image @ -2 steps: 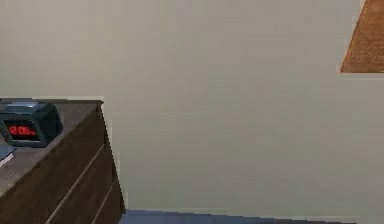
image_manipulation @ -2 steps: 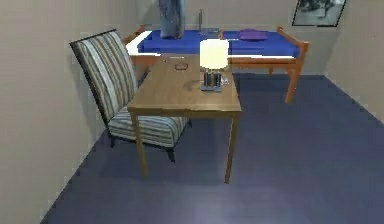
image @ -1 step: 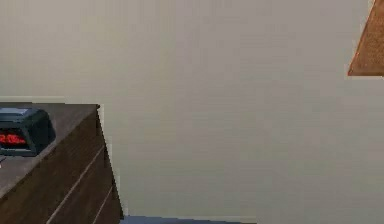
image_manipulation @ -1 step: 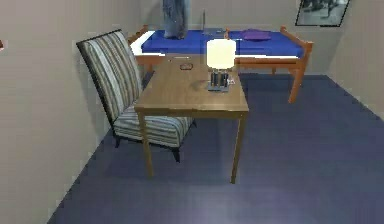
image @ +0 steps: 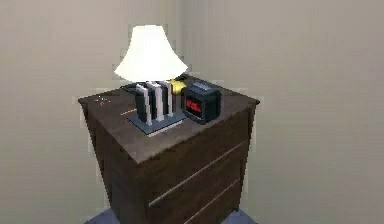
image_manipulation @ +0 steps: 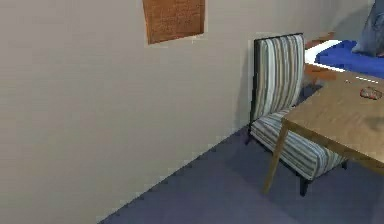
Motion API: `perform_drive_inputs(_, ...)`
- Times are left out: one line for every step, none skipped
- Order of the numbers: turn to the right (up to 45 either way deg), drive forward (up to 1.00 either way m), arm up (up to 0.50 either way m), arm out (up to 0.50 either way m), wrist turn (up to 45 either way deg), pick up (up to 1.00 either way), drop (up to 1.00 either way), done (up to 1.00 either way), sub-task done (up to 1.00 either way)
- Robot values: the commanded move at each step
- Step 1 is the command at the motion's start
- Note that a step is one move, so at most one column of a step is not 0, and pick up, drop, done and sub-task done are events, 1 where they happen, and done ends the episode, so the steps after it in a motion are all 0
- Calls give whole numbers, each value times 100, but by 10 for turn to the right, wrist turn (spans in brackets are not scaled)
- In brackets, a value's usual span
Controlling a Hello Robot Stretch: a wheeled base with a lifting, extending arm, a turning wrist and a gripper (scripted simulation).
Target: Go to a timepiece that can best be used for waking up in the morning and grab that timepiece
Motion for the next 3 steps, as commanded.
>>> perform_drive_inputs(-450,0,0,0,0,0,0,0,0)
perform_drive_inputs(-390,0,0,0,0,0,0,0,0)
perform_drive_inputs(0,0,50,0,0,0,0,0,0)
